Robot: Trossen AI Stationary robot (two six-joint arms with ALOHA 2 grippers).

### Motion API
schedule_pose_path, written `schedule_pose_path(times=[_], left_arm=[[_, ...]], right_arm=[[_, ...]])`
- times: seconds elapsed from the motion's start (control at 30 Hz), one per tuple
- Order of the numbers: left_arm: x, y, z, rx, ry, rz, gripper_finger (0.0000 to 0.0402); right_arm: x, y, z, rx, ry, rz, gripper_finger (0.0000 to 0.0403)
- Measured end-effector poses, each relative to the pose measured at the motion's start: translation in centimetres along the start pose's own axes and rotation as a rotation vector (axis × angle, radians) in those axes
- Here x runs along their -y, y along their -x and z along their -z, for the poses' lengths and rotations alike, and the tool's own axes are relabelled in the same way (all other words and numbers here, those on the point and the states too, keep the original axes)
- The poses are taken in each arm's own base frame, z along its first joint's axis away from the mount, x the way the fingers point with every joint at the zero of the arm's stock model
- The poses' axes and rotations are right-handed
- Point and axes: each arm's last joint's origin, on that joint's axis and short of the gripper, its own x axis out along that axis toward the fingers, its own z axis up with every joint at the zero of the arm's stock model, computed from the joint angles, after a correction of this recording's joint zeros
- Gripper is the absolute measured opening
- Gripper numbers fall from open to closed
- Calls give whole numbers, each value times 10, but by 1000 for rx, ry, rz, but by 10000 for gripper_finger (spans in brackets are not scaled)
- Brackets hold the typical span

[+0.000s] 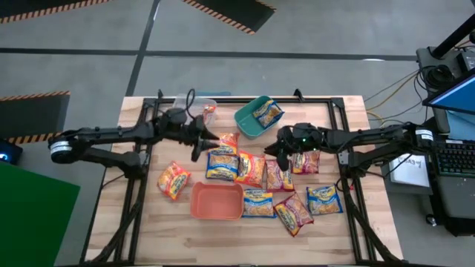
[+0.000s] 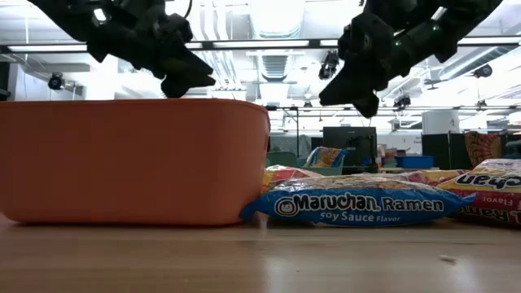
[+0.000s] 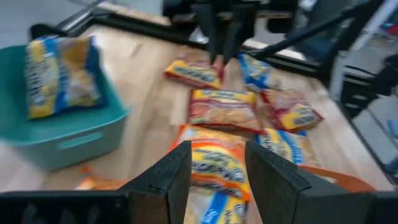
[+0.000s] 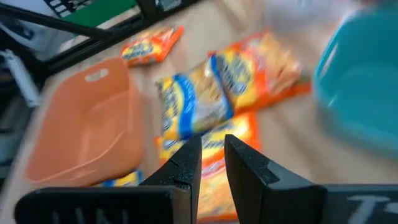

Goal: Sort Maruchan noodles
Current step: Put the red noodle pack into the orange bin

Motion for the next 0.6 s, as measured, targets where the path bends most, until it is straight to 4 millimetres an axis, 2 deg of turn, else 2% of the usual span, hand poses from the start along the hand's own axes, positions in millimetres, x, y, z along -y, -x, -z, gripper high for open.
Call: schedule_pose_path(times=[0.2,0.4,0.6], left_arm=[[5,-3,6,5,-15,23,132],[5,-3,6,6,-57,22,132],[3,-2,2,51,-104,-49,133]], right_arm=[[-11,-5,-8,-81,-154,-111,59],[-31,-7,-19,-203,-190,-105,59],[-46,-2,-18,-388,-218,-56,59]])
